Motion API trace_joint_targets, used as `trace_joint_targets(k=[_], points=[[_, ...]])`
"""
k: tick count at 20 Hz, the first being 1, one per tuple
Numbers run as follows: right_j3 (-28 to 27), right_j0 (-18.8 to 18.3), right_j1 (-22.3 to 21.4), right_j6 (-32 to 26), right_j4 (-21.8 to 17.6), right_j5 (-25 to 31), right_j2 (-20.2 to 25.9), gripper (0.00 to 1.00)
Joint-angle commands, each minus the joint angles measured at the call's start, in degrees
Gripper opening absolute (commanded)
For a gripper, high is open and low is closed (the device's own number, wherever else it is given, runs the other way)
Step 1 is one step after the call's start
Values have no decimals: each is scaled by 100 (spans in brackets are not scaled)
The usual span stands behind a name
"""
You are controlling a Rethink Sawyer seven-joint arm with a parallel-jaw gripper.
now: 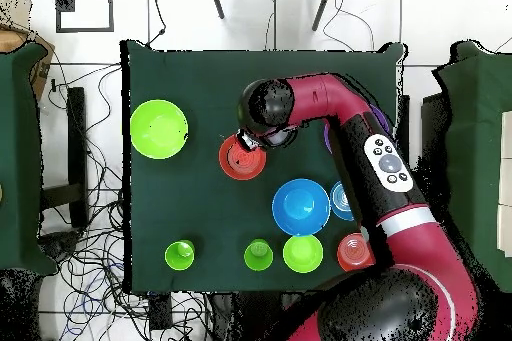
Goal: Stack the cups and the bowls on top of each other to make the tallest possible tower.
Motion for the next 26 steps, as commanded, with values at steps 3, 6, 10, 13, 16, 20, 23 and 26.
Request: trace_joint_targets(k=[3, 6, 10, 13, 16, 20, 23, 26], points=[[-172, 160, 402, -1161, -366, -379, -187, 0], [-181, 157, 444, -1220, -378, -389, -177, 0], [-189, 152, 439, -1320, -398, -358, -166, 0], [-205, 131, 498, -1477, -431, -361, -147, 0], [-204, 156, 489, -1514, -489, -366, -159, 0], [-156, 142, 483, -1492, -472, -369, -161, 0], [-168, 154, 501, -1498, -513, -389, -180, 0], [-133, 135, 485, -1568, -522, -422, -151, 0]])
